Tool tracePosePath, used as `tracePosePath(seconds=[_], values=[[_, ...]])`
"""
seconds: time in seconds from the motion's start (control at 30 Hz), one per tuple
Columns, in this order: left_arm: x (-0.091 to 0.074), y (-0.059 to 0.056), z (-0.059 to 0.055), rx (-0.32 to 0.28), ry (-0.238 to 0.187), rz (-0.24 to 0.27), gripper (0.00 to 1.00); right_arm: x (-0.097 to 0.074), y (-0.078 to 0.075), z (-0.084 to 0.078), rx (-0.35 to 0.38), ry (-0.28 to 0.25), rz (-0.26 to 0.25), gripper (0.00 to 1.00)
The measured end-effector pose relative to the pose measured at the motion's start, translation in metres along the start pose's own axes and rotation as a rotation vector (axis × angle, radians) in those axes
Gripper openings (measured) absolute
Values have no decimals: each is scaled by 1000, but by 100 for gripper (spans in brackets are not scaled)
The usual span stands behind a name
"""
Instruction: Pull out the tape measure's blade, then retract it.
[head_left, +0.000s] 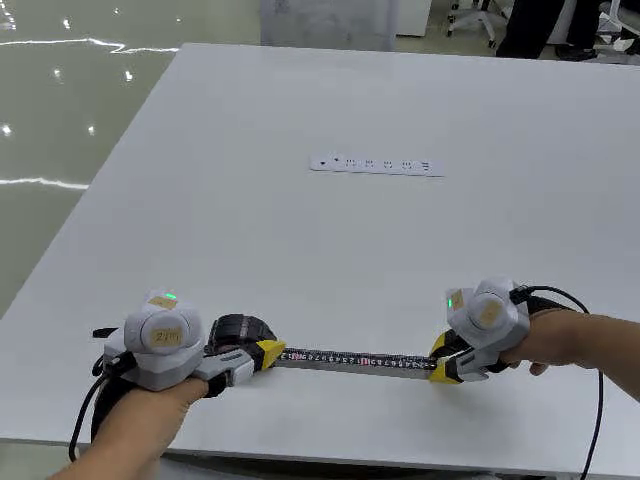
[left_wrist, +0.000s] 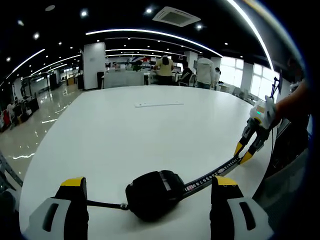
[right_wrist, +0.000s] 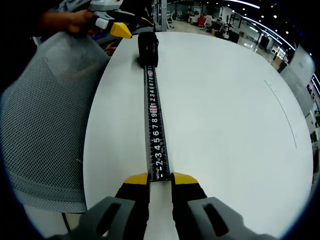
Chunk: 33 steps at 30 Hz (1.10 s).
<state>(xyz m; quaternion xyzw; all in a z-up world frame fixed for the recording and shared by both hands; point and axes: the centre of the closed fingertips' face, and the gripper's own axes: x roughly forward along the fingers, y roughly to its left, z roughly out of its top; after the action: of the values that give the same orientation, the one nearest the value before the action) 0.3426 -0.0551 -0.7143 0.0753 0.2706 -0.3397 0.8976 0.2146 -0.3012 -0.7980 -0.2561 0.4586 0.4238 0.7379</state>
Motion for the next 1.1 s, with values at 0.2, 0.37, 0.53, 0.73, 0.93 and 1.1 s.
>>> tracePosePath(seconds=[0.2,0.37,0.53,0.73,0.93,1.1], values=[[3,-1,-3,-48,19,-4,100,1,-1,0,-35,27,11,15],[4,-2,-2,-72,14,1,100,2,0,2,-56,80,11,14],[10,-6,-2,-72,19,14,99,1,0,0,-11,107,7,14],[15,-3,-8,-75,35,31,93,1,1,0,13,115,-4,14],[19,5,-17,-148,65,94,82,2,2,0,0,119,-11,14],[24,-4,-15,-118,59,69,64,2,1,1,22,116,-14,14]])
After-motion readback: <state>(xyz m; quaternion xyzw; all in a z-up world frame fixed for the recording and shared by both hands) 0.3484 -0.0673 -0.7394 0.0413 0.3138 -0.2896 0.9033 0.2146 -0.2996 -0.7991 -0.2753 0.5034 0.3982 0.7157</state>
